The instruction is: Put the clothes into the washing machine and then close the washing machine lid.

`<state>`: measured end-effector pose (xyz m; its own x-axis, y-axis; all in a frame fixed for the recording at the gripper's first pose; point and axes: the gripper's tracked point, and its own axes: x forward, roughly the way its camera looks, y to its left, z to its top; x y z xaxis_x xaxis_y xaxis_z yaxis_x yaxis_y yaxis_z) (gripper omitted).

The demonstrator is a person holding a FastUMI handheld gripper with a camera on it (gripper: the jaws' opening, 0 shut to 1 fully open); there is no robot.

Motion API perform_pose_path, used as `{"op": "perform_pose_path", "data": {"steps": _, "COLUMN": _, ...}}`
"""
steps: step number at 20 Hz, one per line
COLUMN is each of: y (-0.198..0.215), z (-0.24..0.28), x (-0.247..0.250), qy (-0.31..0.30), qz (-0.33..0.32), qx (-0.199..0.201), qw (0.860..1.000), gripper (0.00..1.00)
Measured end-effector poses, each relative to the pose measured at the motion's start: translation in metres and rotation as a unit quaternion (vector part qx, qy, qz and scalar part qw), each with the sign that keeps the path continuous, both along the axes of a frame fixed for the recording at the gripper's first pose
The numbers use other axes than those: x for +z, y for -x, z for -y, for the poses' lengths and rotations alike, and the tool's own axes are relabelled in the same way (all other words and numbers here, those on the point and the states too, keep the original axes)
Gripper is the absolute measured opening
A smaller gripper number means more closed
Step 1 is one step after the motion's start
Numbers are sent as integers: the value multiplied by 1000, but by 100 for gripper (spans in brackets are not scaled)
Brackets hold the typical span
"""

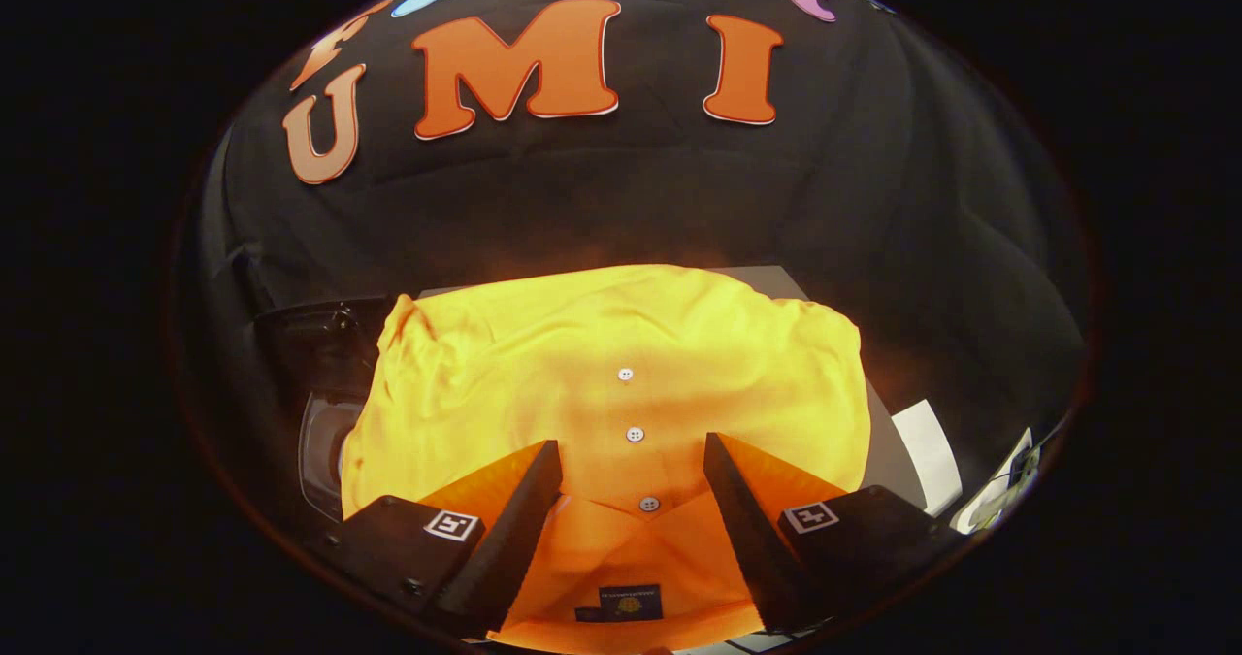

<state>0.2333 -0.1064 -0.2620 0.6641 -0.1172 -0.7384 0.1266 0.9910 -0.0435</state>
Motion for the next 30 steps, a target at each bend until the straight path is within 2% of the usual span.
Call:
{"op": "perform_pose_path", "data": {"steps": 6, "y": 3, "z": 0, "x": -2, "qy": -24, "qz": -63, "qx": -23, "qw": 997, "gripper": 100}}
{"op": "perform_pose_path", "data": {"steps": 14, "y": 5, "z": -1, "x": -2, "qy": -28, "qz": -192, "qx": -11, "qw": 981, "gripper": 99}}
{"op": "perform_pose_path", "data": {"steps": 18, "y": 2, "z": -3, "x": -3, "qy": -29, "qz": -227, "qx": 5, "qw": 974, "gripper": 96}}
{"op": "perform_pose_path", "data": {"steps": 19, "y": 0, "z": -5, "x": -2, "qy": -28, "qz": -231, "qx": 16, "qw": 972, "gripper": 93}}
{"op": "perform_pose_path", "data": {"steps": 24, "y": -6, "z": -14, "x": -4, "qy": -22, "qz": -255, "qx": 29, "qw": 966, "gripper": 53}}
{"op": "perform_pose_path", "data": {"steps": 26, "y": -10, "z": -11, "x": -5, "qy": -19, "qz": -242, "qx": 10, "qw": 970, "gripper": 34}}
{"op": "perform_pose_path", "data": {"steps": 30, "y": -8, "z": -9, "x": -2, "qy": -17, "qz": -229, "qx": -14, "qw": 973, "gripper": 13}}
